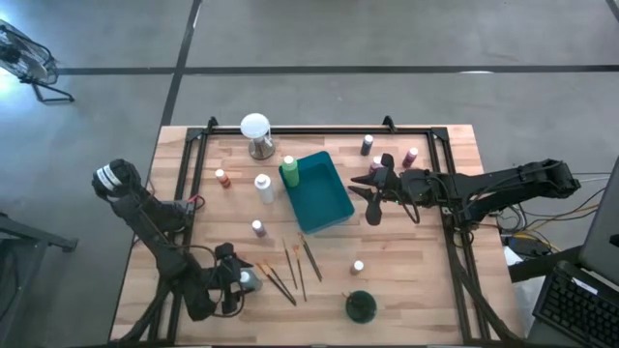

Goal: Pick & Place Paint Supplies
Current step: Put the blue paint bottle into the blue bin

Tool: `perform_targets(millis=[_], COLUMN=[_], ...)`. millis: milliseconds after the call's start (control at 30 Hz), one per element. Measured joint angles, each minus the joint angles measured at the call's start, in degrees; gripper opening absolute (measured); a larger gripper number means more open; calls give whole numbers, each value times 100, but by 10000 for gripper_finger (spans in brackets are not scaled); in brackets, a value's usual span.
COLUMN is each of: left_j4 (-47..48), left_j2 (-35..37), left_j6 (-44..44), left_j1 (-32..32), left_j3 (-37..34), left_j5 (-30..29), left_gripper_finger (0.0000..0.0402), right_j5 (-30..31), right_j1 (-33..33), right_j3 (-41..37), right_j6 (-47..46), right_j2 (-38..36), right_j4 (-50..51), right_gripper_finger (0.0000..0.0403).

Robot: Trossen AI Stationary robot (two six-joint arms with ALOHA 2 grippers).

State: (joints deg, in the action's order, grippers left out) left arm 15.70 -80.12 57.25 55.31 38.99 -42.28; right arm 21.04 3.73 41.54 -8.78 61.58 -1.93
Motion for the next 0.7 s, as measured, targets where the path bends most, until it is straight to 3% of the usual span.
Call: perform_targets(millis=[467, 700], left_j4=[-609, -627], left_j2=[-111, -111], left_j6=[-479, -524], left_j1=[38, 83], left_j3=[-283, -333], left_j5=[-384, -456], left_gripper_finger=[327, 297], right_j5=[0, 0], right_j1=[0, 0], right_j3=[0, 0], right_j6=[-22, -26], right_j2=[0, 0], right_j4=[-4, -8], right_gripper_finger=[133, 147])
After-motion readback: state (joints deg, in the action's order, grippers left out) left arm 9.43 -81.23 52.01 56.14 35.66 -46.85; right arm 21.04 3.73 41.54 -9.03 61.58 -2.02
